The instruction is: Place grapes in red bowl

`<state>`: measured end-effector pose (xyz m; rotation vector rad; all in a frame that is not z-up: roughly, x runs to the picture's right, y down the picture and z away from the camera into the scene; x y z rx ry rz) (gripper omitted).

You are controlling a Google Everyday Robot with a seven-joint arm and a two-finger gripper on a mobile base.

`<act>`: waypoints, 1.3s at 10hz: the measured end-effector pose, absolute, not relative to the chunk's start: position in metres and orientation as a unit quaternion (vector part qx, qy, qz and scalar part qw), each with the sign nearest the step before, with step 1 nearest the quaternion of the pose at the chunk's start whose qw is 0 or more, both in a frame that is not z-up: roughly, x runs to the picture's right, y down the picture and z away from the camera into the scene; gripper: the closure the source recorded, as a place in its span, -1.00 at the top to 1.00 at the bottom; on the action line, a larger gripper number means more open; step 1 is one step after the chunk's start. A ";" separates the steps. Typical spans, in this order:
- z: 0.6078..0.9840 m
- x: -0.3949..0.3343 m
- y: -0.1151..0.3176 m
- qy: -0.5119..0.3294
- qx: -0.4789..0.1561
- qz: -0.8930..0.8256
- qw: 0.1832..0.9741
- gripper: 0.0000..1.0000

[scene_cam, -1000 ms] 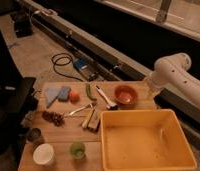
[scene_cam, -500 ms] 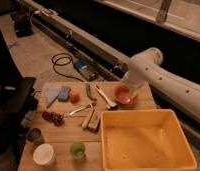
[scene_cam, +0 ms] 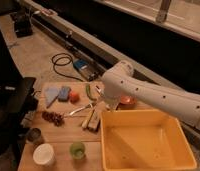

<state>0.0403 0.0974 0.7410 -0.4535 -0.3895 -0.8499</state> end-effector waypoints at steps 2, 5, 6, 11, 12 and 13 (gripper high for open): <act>0.740 0.039 0.098 -0.187 -0.216 -0.408 0.867 0.20; 0.740 0.044 0.098 -0.184 -0.217 -0.409 0.867 0.20; 0.739 0.047 0.093 -0.179 -0.210 -0.409 0.870 0.20; 0.717 -0.009 0.041 -0.185 -0.151 -0.466 0.852 0.20; 0.718 -0.026 0.036 -0.194 -0.140 -0.476 0.846 0.20; 0.721 -0.047 0.034 -0.205 -0.132 -0.488 0.838 0.20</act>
